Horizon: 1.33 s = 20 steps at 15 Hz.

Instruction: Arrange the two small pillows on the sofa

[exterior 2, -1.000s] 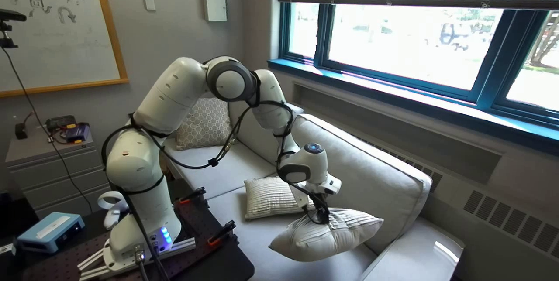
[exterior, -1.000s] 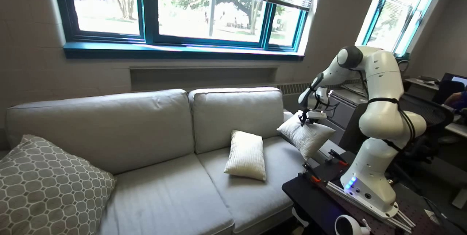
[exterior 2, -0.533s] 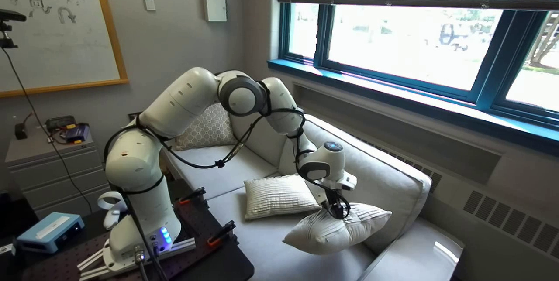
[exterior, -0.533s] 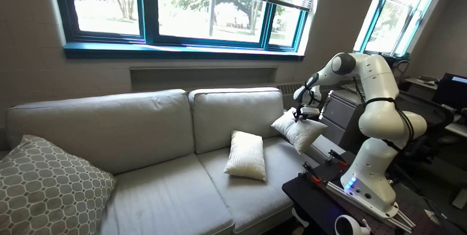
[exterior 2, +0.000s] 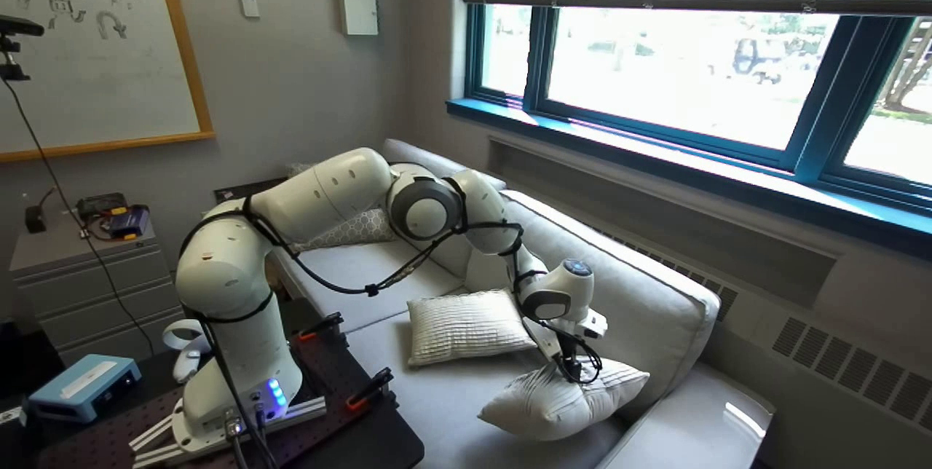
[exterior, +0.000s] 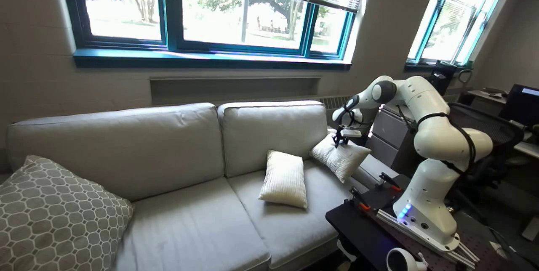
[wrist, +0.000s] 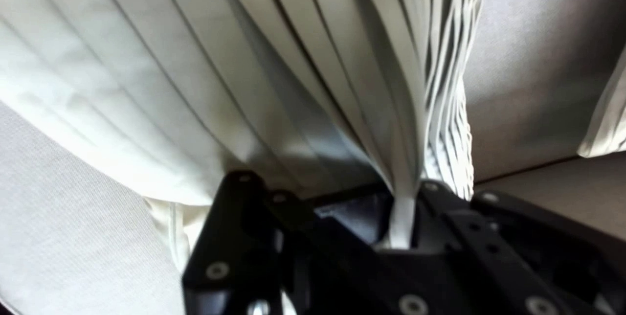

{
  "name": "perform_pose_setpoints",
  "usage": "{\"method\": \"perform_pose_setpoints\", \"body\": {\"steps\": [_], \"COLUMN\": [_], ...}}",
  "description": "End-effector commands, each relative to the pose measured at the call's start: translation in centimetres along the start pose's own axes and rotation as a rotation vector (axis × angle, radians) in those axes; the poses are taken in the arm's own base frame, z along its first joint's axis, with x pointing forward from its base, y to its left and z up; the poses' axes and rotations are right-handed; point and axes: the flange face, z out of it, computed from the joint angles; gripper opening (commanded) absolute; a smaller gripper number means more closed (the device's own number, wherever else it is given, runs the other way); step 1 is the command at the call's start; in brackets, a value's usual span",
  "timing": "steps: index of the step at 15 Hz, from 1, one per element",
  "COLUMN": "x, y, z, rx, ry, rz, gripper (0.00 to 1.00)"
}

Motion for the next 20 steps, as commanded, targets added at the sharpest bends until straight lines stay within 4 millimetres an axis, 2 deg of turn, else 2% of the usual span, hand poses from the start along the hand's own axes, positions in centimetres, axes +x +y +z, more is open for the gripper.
{"method": "perform_pose_setpoints", "body": {"steps": [1,6,10,14,16,20], "x": [2.2,3.7,4.6,3.7,2.4,1.9], "y": [2.0,3.9,3.7,2.7,2.8,6.0], "z": [0.8,2.3,4.3,7.9,8.0,8.2], "rx": [-0.017,-0.002,0.039,0.081,0.099,0.128], "ry": [-0.009,-0.017,-0.031,-0.079,-0.104,-0.098], "rz": [0.027,0.041,0.042,0.044,0.054,0.109], "gripper": [0.03,0.03,0.03,0.03,0.03,0.02]}}
